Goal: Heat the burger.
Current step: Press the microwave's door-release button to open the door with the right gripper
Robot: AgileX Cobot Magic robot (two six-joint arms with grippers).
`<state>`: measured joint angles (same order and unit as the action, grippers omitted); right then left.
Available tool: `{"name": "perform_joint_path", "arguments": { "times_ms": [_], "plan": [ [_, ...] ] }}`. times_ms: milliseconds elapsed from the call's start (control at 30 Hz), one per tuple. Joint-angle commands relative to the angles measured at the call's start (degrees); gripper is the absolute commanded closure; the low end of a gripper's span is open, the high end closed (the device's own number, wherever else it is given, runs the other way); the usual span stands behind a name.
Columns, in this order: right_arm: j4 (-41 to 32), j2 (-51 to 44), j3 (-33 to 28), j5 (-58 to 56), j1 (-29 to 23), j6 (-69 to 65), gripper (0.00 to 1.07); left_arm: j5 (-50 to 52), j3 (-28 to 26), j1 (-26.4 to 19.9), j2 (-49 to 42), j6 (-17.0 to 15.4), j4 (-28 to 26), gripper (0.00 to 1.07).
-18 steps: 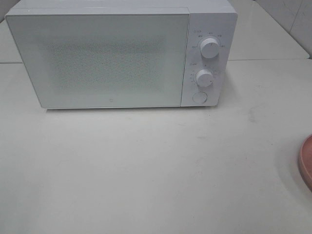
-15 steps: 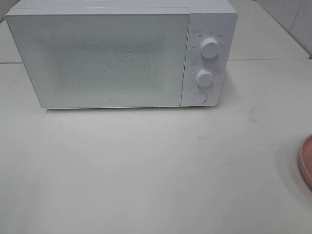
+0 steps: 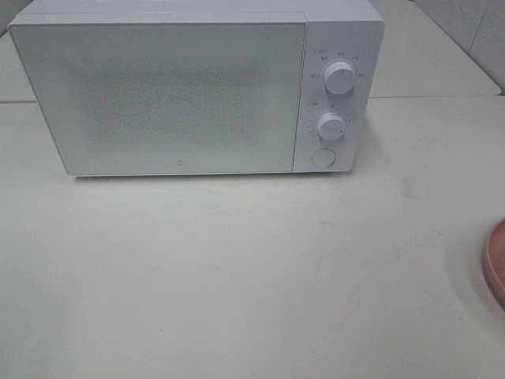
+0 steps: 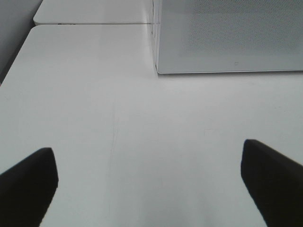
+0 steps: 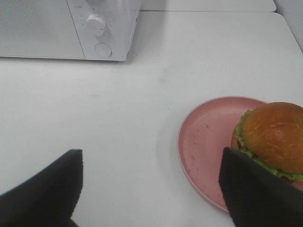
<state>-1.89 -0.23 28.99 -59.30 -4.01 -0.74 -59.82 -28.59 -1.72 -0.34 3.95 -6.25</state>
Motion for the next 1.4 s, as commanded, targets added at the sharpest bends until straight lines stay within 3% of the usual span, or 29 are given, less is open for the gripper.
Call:
{"name": "perform_joint_path", "arguments": {
  "times_ms": [33, 600, 1400],
  "plan": [
    [-0.5, 0.2, 1.5, 1.3, 0.0, -0.1, 0.31, 0.3, 0.1, -0.2, -1.2, -0.3, 0.1, 0.03],
    [-0.5, 16.4, 2.1, 16.2, 0.0, 0.0, 0.31, 0.3, 0.1, -0.2, -1.2, -0.3, 0.1, 0.03],
    [-0.3, 39.6, -6.0, 55.2, 0.0, 0.1, 0.31, 0.3, 0.1, -0.2, -1.2, -0.3, 0.1, 0.03]
  ]
}}
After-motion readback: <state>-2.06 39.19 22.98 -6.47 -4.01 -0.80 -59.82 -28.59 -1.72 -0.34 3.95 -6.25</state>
